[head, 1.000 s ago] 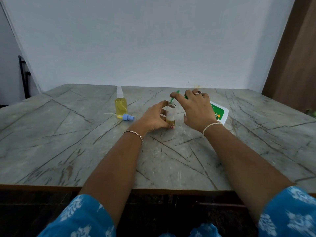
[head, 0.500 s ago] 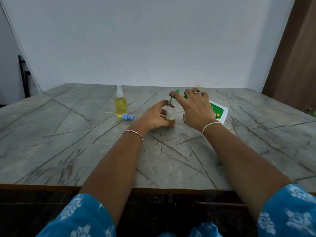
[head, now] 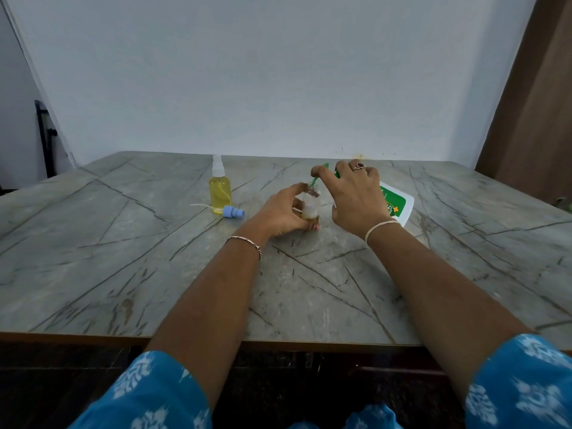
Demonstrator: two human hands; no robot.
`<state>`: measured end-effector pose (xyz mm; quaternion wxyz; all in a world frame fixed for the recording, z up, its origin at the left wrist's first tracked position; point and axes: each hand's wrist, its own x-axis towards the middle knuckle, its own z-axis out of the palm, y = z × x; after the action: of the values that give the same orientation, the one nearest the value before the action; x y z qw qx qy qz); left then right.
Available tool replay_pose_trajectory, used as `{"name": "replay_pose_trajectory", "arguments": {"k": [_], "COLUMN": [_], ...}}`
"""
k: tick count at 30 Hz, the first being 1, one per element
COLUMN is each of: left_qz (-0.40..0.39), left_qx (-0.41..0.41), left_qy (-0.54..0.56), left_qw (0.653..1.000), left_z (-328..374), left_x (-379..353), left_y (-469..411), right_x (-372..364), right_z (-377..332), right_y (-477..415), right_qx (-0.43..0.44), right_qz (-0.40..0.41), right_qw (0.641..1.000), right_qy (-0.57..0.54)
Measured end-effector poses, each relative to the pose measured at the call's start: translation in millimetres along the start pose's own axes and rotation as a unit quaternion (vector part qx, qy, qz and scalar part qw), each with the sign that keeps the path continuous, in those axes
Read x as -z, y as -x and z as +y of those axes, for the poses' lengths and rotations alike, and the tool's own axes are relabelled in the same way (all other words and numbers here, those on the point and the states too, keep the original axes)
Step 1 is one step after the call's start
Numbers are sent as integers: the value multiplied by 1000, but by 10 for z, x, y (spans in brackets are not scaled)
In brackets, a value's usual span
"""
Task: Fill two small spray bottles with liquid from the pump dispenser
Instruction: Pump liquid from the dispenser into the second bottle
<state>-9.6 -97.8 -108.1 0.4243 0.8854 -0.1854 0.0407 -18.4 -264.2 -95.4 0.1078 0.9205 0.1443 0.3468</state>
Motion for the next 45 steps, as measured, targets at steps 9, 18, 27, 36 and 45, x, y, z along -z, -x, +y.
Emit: {"name": "replay_pose_trajectory", "arguments": {"k": [9, 18, 27, 36, 45], "left_qz": [-1, 2, 6, 9, 15], "left_qx": [1, -12, -6, -7, -16], "left_qy": [-9, -12, -19, -12, -32], "left_qw": [1000, 1000, 1000, 1000, 999], "left_z": [-6, -24, -24, -33, 9], "left_x": [-6, -8, -18, -13, -23], "left_y": [-13, -12, -9, -4, 32], "right_x": [-41, -37, -28, -38, -28], "right_z": [37, 18, -9, -1, 16], "right_y": [29, 16, 5, 17, 25], "right_qx": [10, 3, -3, 0, 6], "right_qz": [15, 12, 19, 16, 13], "right_qw": [1000, 1000, 1000, 1000, 1000], "right_qy": [18, 18, 6, 15, 15]}}
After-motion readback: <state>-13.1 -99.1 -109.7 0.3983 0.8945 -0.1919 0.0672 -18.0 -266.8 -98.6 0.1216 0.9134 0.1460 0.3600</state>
